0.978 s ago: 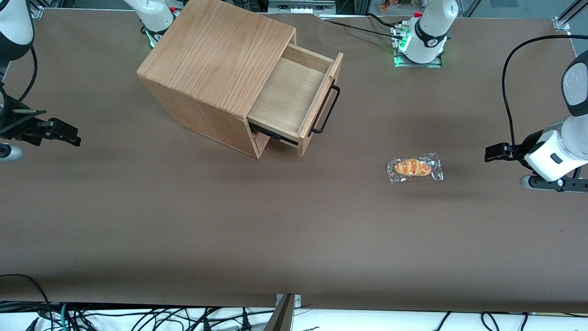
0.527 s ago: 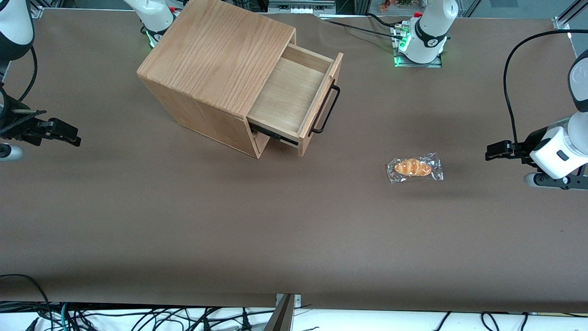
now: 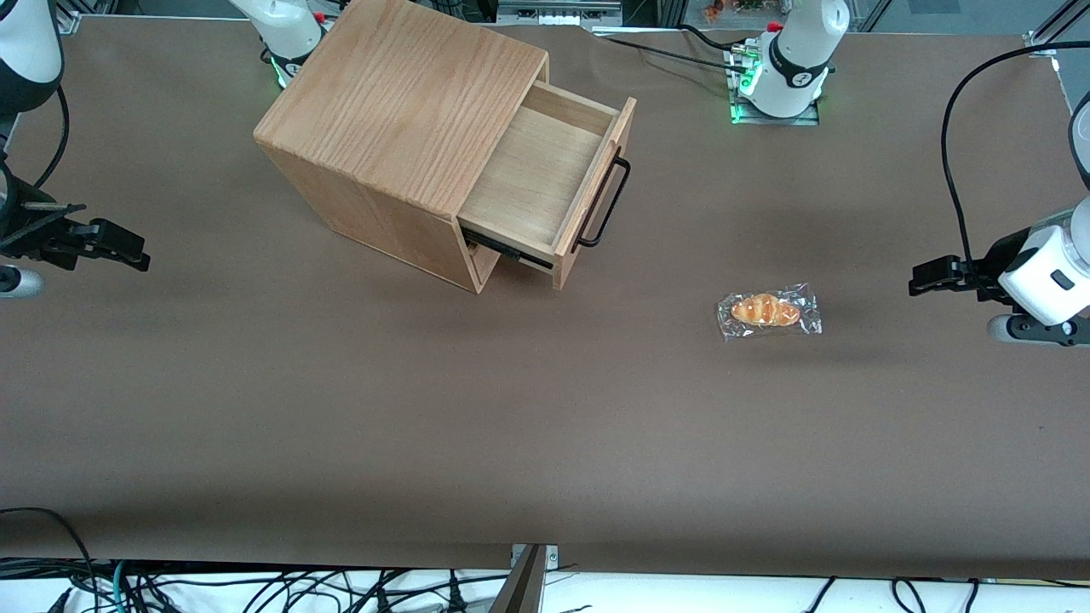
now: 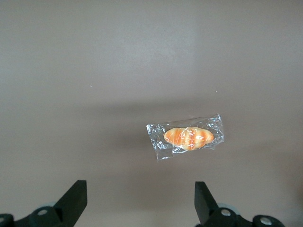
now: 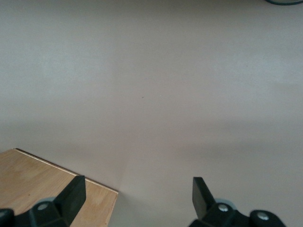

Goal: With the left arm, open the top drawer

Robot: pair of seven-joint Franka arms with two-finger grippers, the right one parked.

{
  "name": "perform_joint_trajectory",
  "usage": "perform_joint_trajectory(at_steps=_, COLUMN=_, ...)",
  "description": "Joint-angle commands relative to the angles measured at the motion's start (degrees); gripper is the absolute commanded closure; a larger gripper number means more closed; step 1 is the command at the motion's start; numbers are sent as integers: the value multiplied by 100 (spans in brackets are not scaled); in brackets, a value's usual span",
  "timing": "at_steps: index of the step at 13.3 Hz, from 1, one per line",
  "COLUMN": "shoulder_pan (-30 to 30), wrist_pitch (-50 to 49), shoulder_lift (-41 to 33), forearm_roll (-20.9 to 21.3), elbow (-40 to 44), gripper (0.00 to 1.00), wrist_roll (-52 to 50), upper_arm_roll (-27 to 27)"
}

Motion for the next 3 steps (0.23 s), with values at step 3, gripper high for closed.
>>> perform_joint_trajectory(at_steps=3, shoulder_pan=11, wrist_pitch=-99, shoulder_lift=-42, forearm_roll=-112, elbow=66, gripper=0, wrist_roll=115, upper_arm_roll=29)
